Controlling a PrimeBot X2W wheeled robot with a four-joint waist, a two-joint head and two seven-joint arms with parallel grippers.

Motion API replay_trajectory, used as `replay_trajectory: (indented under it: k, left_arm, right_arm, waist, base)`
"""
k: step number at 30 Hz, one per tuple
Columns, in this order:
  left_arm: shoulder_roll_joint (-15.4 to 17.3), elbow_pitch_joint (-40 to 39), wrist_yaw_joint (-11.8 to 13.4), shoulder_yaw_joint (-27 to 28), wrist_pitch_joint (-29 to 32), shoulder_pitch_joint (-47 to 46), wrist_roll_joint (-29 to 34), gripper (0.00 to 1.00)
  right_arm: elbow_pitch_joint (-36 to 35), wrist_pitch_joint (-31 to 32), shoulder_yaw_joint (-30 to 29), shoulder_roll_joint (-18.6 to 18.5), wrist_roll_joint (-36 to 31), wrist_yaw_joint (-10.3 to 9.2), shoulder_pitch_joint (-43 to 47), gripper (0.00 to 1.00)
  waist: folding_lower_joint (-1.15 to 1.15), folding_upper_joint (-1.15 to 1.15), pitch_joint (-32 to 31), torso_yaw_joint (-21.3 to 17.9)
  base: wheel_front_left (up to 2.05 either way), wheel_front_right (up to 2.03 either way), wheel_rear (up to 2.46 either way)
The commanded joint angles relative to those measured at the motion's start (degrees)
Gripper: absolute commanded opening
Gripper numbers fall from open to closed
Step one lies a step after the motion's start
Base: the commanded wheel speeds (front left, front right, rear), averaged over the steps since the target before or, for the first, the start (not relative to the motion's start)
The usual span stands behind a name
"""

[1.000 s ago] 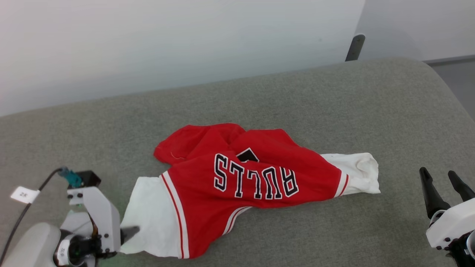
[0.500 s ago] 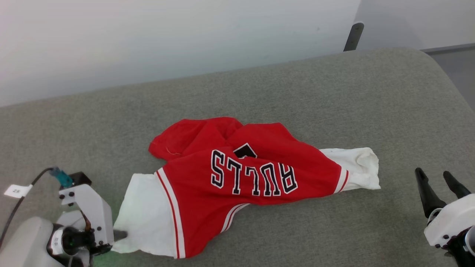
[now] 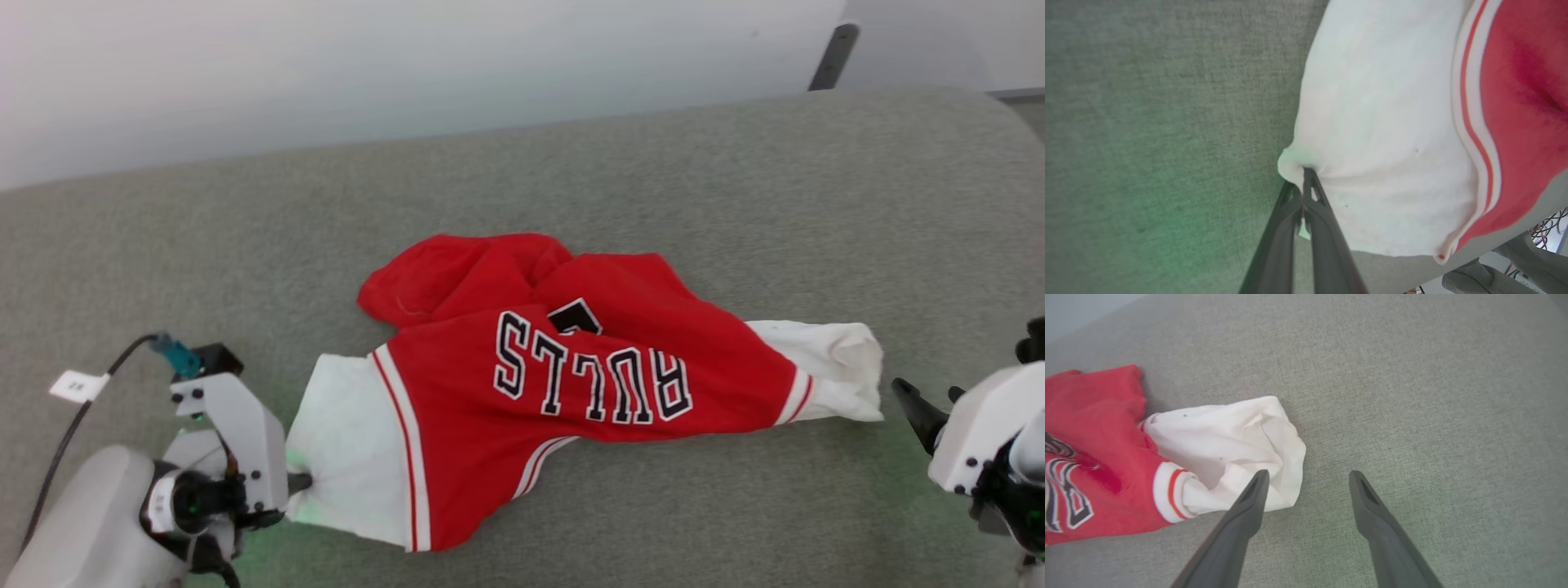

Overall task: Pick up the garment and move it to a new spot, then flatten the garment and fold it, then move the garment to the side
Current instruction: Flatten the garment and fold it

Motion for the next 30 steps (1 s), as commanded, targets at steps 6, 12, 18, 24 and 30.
replay_trajectory:
  k: [6,12,18,24,30]
  left_arm:
    - [-2.2,0.5,-0.8,-1.8,-0.9,-1.5,1.3,0.0]
    - [-2.8,1.2,-1.2,-2.2,-1.5,-2.9,1.4,0.0]
    - [-3.2,2.5,-1.8,-2.6,-1.5,-3.9,1.3,0.0]
    - [-3.1,0.7,-2.7,-2.6,0.6,-7.7,0.5,0.0]
    - [-2.4,-4.1,-2.8,-2.1,4.7,-14.6,-0.4,0.0]
  right_arm:
    - [7.7,2.3,0.8,-1.0,-0.3,-0.04,-5.7,1.0]
    - [17.2,5.1,0.3,-0.6,-1.9,-0.04,-9.8,1.0]
    - [26.6,9.0,1.2,0.1,-2.9,-0.04,-11.6,0.0]
    - [24.8,11.0,2.9,-1.3,2.9,0.01,-15.5,0.0]
    - [17.7,16.3,3.2,-3.5,10.9,-0.01,-19.8,0.0]
  waist:
    - [0.0,0.0,2.9,3.1]
    - [0.0,0.0,4.0,4.3]
    - [0.0,0.0,4.0,4.9]
    - [0.0,0.0,1.4,5.1]
    - [0.0,0.0,-2.6,5.1]
  base:
    - [0.0,0.0,0.0]
    - [0.0,0.0,0.0]
    - [0.0,0.0,0.0]
    - [0.0,0.0,0.0]
    - [0.0,0.0,0.0]
